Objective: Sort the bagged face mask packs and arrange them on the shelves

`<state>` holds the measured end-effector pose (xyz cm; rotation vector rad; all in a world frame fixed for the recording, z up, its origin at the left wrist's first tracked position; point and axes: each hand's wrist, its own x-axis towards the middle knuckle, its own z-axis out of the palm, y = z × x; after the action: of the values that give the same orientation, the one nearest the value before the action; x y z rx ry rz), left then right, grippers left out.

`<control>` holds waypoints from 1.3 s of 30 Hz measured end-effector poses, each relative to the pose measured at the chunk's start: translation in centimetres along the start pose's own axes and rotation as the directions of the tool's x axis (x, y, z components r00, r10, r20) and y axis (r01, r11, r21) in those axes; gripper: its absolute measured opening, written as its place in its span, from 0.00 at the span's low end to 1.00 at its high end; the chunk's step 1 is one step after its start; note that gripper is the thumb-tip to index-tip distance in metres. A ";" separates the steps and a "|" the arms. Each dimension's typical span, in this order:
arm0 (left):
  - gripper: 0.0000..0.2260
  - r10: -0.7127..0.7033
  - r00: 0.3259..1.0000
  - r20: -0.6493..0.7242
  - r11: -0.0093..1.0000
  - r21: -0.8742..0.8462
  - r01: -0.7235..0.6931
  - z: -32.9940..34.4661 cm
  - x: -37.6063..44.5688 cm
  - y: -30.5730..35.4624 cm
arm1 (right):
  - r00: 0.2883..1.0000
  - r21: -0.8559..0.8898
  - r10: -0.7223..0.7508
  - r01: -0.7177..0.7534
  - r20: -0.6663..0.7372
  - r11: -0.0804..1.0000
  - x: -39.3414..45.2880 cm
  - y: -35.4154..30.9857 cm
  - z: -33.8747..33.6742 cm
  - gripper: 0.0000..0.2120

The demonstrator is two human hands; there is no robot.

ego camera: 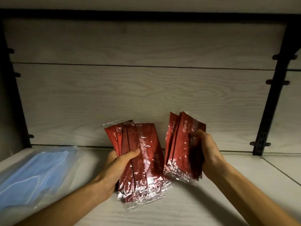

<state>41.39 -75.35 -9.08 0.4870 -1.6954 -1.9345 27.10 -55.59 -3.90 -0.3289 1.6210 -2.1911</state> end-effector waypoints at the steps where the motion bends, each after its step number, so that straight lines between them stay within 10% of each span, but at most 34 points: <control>1: 0.12 0.012 1.000 0.021 1.000 -0.004 -0.011 0.0 -0.2 0.1 | 1.000 0.024 0.008 -0.008 0.004 1.000 0.1 -0.1 -0.1 0.12; 12: 0.24 0.010 0.976 0.216 0.993 0.115 -0.036 -0.1 -0.1 -0.5 | 0.992 -0.217 0.088 -0.067 0.088 0.974 -0.2 0.9 0.4 0.11; 23: 0.21 -0.073 0.997 0.010 0.997 -0.014 0.073 -0.4 0.3 -0.5 | 0.937 -0.036 -0.130 0.126 -0.324 0.991 0.4 -0.8 -1.2 0.16; 39: 0.15 0.037 0.987 0.157 0.997 0.054 -0.046 0.7 -1.4 0.6 | 0.980 -0.178 0.173 -0.154 0.094 0.972 -0.1 1.5 0.5 0.15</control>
<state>42.19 -74.05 -8.46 0.3254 -1.8485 -1.9420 27.63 -56.34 -5.23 -0.3435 1.7140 -1.8854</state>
